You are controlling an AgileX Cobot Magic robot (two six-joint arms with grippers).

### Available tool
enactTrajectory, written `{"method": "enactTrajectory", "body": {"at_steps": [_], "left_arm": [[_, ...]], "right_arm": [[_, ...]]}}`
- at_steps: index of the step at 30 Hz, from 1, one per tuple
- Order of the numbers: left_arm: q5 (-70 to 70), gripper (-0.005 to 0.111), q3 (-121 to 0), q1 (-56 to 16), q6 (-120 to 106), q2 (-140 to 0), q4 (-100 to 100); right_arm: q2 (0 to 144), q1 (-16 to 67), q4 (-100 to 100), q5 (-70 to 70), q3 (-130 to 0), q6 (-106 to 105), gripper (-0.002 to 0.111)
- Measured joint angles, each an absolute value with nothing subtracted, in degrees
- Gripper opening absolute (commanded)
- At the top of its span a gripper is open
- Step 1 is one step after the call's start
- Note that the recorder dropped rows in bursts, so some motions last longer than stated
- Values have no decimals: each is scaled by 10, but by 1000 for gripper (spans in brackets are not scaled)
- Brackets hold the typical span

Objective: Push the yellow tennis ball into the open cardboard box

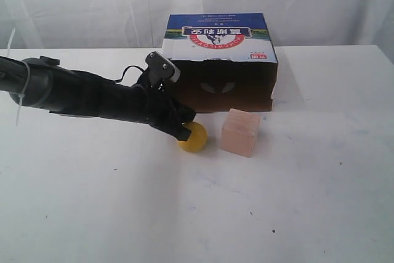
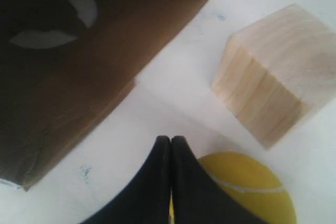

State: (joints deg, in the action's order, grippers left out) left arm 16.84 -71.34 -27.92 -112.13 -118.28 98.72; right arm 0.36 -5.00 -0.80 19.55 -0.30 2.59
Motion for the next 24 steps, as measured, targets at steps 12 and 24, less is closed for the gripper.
{"method": "enactTrajectory", "body": {"at_steps": [12, 24], "left_arm": [[171, 0, -721, -254, -1121, -1193, 987], [180, 0, -721, -254, -1121, -1193, 987]], "right_arm": [[4, -50, -8, 196, -3, 26, 0], [4, -50, -8, 196, -3, 26, 0]]}}
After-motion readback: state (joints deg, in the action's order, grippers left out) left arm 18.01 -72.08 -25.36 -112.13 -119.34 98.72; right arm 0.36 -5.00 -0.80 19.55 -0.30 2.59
